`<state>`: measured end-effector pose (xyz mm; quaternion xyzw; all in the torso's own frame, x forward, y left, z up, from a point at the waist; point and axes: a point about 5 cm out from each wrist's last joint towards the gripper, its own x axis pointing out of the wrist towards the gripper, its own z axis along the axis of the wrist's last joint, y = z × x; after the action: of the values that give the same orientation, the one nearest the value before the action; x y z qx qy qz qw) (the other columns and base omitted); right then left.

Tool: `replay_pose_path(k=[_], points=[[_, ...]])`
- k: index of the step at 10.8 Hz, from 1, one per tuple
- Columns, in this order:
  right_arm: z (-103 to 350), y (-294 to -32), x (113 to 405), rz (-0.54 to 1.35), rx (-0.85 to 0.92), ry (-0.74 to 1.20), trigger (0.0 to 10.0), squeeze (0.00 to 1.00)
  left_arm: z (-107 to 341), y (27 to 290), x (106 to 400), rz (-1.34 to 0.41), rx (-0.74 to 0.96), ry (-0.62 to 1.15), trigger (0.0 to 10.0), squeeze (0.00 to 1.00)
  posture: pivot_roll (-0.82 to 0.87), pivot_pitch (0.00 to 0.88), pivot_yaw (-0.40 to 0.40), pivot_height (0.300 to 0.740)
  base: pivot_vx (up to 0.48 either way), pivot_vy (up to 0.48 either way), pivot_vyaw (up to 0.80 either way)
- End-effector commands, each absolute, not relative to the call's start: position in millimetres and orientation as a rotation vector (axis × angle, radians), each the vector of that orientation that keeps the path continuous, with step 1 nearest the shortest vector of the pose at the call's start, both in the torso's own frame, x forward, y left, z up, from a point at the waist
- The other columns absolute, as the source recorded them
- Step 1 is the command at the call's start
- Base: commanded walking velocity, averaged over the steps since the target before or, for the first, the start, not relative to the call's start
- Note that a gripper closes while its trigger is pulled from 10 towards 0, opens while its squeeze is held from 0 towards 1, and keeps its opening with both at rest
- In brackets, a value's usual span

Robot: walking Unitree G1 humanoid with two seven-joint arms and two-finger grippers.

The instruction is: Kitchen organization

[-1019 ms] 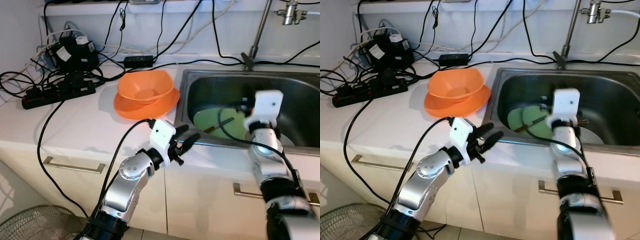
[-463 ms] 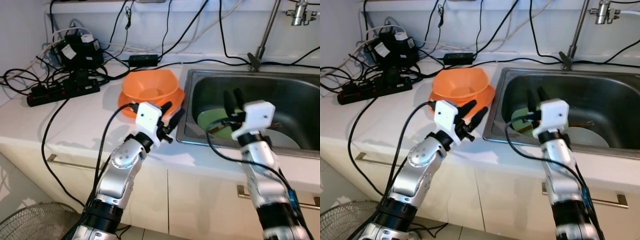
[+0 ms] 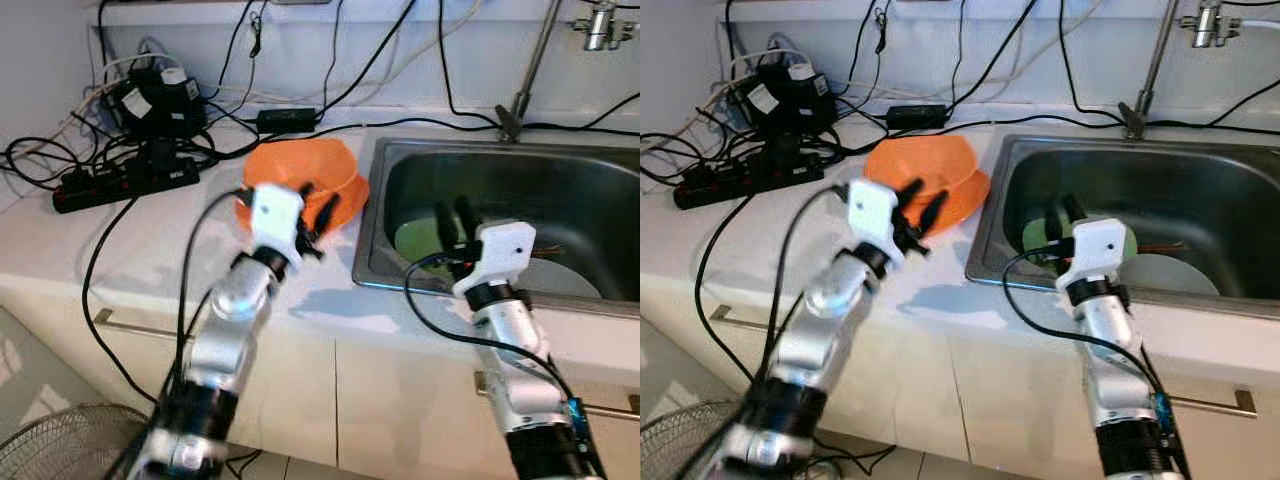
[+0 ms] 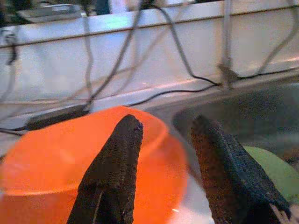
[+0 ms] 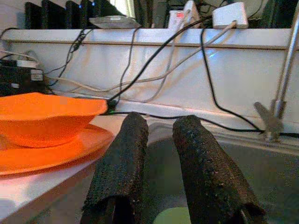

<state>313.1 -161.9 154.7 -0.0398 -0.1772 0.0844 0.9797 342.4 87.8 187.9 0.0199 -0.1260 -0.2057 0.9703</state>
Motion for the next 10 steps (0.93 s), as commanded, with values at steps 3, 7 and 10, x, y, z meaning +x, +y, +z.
replay_pose_path(k=[3, 7, 10], points=[[152.4, -150.2, 310.6, 0.189, -0.048, -0.346, 10.0, 0.00, 204.8, 114.6, 365.0, -0.269, 0.074, -0.269, 10.0, 0.00, 0.01, 0.000, 0.090, 0.740, 0.000, 0.000, 0.00], [150.8, -145.2, 307.6, 0.193, -0.033, -0.337, 10.0, 0.00, 215.3, 153.8, 396.1, -0.045, 0.017, -0.149, 10.0, 0.00, 0.00, 0.000, 0.092, 0.740, 0.000, 0.000, 0.00], [148.9, -142.8, 308.2, 0.197, -0.030, -0.328, 10.0, 0.00, 201.0, 173.3, 401.6, 0.017, -0.136, -0.010, 10.0, 0.00, 0.01, 0.000, 0.091, 0.740, 0.000, 0.000, 0.00]])
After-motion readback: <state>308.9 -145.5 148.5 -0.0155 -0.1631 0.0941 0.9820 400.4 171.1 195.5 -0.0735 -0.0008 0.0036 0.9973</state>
